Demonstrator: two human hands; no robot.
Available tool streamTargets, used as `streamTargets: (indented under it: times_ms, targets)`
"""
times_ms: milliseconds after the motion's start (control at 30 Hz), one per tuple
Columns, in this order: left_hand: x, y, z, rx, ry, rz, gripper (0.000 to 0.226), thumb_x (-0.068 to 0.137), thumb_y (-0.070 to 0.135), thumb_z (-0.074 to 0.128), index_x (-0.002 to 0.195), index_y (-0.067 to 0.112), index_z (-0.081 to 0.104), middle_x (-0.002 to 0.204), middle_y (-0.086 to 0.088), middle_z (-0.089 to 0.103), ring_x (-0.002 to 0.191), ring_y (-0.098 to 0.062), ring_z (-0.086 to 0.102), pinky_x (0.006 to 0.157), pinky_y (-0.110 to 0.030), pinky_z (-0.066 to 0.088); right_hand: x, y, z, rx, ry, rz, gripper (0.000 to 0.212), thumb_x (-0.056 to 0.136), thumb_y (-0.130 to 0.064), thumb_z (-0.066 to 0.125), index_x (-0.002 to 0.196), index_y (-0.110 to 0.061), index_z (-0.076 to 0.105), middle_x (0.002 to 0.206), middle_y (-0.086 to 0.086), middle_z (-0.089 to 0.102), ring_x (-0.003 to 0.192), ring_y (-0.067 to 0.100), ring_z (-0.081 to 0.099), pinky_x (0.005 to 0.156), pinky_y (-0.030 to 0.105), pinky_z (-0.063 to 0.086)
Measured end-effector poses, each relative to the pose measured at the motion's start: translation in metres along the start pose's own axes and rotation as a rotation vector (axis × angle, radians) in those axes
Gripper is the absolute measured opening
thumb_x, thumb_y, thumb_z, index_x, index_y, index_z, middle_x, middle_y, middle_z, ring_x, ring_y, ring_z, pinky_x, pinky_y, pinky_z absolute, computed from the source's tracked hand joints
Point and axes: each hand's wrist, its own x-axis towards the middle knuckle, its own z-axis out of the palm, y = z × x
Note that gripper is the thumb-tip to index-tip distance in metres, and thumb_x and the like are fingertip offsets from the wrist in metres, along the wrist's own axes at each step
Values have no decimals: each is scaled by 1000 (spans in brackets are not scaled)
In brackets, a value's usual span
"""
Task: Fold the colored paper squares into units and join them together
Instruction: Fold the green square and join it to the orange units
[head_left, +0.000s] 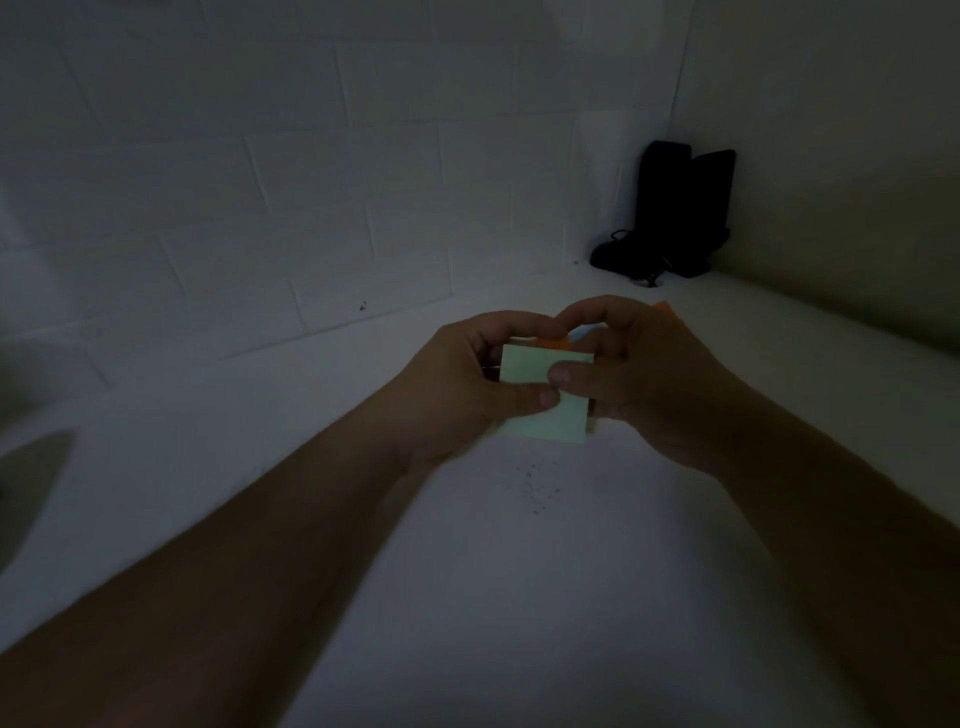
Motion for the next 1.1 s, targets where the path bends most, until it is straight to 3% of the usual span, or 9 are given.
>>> streamTargets:
  times_ms: [100, 267, 433, 567, 700, 800, 933, 1000, 1100]
  targets:
    - [0, 2, 1, -4, 41, -15, 48, 81, -15, 74, 120, 12, 69, 118, -21, 70, 103, -30, 71, 88, -44, 62, 0, -1, 1, 29, -11, 28, 34, 83, 7, 72, 108, -14, 65, 96, 13, 75, 94, 28, 74, 80, 50, 61]
    - [-2, 6, 2, -72, 29, -62, 49, 83, -18, 68, 123, 10, 65, 107, -16, 72, 92, -28, 72, 76, -36, 62, -1, -3, 0, 11, 33, 0, 40, 82, 11, 70, 114, -12, 65, 87, 23, 70, 89, 31, 74, 80, 50, 61]
    - [-2, 9, 1, -144, 35, -141, 50, 84, -19, 65, 124, 9, 65, 114, -20, 72, 89, -26, 74, 69, -32, 60, -1, -4, -1, 40, 47, 35, 35, 87, 9, 66, 114, -14, 65, 90, 24, 72, 91, 32, 74, 79, 47, 62]
    - [-1, 10, 0, -123, 49, -172, 49, 85, -18, 65, 128, 7, 63, 108, -15, 73, 86, -24, 74, 70, -31, 61, -1, -5, 0, -97, 91, 6, 37, 86, 7, 69, 114, -17, 66, 76, 13, 73, 86, 28, 75, 76, 44, 63]
    - [2, 5, -2, -139, 109, -186, 40, 88, -12, 67, 122, 9, 67, 110, -20, 75, 94, -36, 75, 78, -39, 63, 0, -6, -1, -94, 127, 16, 30, 88, 5, 68, 110, -15, 67, 68, 6, 71, 81, 25, 75, 77, 44, 63]
    - [4, 4, -4, -171, 160, -192, 36, 88, -10, 67, 114, 15, 70, 106, -19, 75, 86, -29, 75, 71, -33, 62, 1, -5, -4, -98, 112, 33, 23, 95, 1, 61, 97, -18, 74, 84, 11, 73, 80, 27, 73, 81, 44, 62]
    - [3, 12, -3, -238, 205, -233, 34, 91, -9, 64, 114, 16, 71, 101, -10, 72, 68, -13, 71, 56, -21, 56, 1, -5, -6, -201, 32, 32, 37, 95, 9, 54, 93, -19, 78, 98, 1, 75, 79, 21, 69, 79, 43, 60]
    - [3, 13, -3, -252, 206, -265, 34, 93, -7, 63, 118, 16, 70, 104, -10, 72, 66, -11, 69, 54, -19, 56, -1, -4, -5, -319, 10, -33, 40, 89, 10, 61, 92, -25, 79, 102, -1, 75, 83, 23, 70, 76, 43, 59]
    - [2, 14, -3, -267, 173, -294, 34, 94, -6, 63, 120, 15, 69, 105, -9, 72, 68, -11, 71, 54, -19, 57, -1, -1, -1, -557, 64, -150, 30, 80, -8, 81, 87, -37, 77, 104, -10, 75, 87, 9, 71, 79, 34, 62]
